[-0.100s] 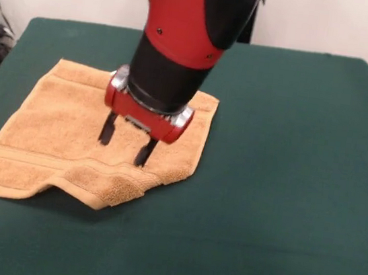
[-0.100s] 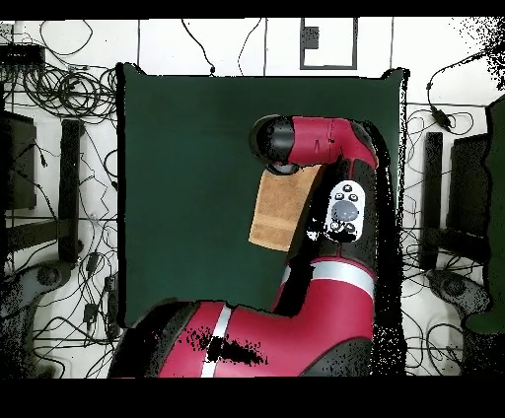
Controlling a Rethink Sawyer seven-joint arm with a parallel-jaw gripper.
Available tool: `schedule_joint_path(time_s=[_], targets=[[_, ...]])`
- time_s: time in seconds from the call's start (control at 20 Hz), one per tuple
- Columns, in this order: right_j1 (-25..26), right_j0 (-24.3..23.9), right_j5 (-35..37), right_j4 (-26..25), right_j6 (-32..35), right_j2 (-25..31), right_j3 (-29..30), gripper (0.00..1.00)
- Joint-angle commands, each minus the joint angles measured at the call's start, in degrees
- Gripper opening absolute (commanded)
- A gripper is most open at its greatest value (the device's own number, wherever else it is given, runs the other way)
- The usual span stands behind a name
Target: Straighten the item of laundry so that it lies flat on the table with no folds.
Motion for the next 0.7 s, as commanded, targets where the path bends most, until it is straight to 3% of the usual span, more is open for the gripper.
schedule_joint_path(time_s=[0.05,0.4,0.7], targets=[[5.6,-1.0,-13.4,-4.5,2.5,4.5,7.2,1.00],[6.1,-5.1,-19.2,-5.4,-3.0,9.7,8.5,1.00],[7.2,-8.3,-18.9,-6.2,-6.9,13.8,8.4,1.00]])
